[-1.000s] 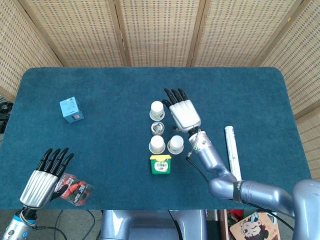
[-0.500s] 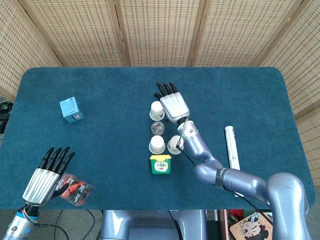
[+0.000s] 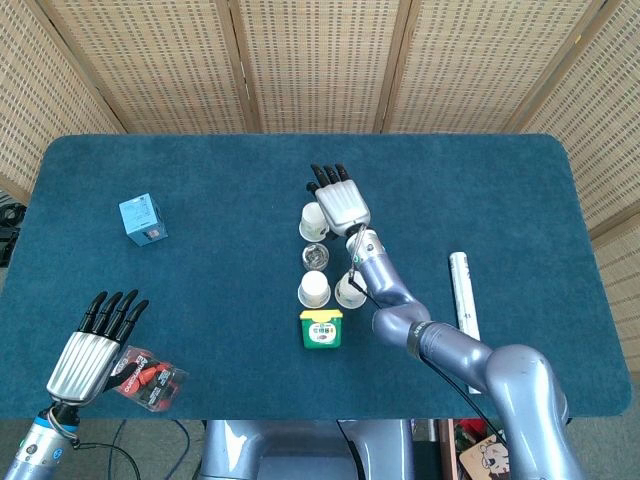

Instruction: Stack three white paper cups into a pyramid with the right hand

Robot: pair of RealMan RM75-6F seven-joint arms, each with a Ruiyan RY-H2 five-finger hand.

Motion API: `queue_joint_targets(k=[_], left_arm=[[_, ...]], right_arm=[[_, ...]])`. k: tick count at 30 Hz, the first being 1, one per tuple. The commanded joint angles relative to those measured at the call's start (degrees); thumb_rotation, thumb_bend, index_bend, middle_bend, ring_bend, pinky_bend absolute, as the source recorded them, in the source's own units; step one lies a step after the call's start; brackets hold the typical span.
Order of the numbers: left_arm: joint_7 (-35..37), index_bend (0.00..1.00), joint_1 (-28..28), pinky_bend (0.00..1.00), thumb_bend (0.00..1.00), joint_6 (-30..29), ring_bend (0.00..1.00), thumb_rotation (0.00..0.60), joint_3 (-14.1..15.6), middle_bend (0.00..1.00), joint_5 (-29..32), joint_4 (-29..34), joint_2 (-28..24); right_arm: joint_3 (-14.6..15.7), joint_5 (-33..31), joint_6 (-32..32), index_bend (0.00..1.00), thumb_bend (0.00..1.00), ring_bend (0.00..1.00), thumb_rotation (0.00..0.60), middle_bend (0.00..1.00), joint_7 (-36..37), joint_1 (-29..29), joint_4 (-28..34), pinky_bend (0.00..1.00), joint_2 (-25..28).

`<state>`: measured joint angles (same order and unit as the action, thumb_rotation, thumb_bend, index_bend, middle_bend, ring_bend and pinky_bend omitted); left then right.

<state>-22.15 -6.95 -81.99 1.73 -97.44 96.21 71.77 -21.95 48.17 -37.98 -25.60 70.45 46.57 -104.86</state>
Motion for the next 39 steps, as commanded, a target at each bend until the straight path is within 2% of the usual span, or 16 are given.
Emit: queue_joint_targets(k=[1, 12, 25, 34, 39], left_arm=[[-0.1, 0.0, -0.2, 0.0, 0.21, 0.5, 0.0, 0.6, 0.1, 0.0, 0.2, -0.1, 0.1], [-0.3, 0.0, -0.7, 0.0, 0.21, 1.2, 0.0, 0.6, 0.3, 0.0, 1.1, -0.2, 0.4], [-0.4, 0.0, -0.9, 0.0, 0.21, 0.8, 0.0, 0.6, 0.4, 0.0, 1.5, -0.1, 0.3], [-0.3, 0.0, -1.0, 0.0, 0.21, 1.0, 0.0, 0.6, 0.6, 0.0, 1.7, -0.2, 0.3], [-0.3, 0.0, -1.1, 0.0, 0.21, 1.0, 0.0, 0.6, 0.5, 0.0, 1.9, -0.2, 0.3]], right_arm=[[0.4, 1.2, 2.3, 0.25, 0.13, 0.0, 0.6, 0.0, 2.2, 1.7, -4.0, 0.0, -2.1], [0.7, 3.5, 6.8, 0.25, 0.13, 0.0, 0.6, 0.0, 6.6, 3.8, -13.1, 0.0, -5.9], [1.3, 7.3, 9.2, 0.3, 0.13, 0.0, 0.6, 0.0, 11.7, 4.8, -19.8, 0.0, -9.9], [1.3, 9.8, 9.1, 0.4, 0.13, 0.0, 0.6, 0.0, 14.7, 5.7, -23.0, 0.0, -11.7], [1.6, 11.2, 9.5, 0.41, 0.13, 0.0, 0.6, 0.0, 16.3, 5.7, -24.9, 0.0, -12.4]])
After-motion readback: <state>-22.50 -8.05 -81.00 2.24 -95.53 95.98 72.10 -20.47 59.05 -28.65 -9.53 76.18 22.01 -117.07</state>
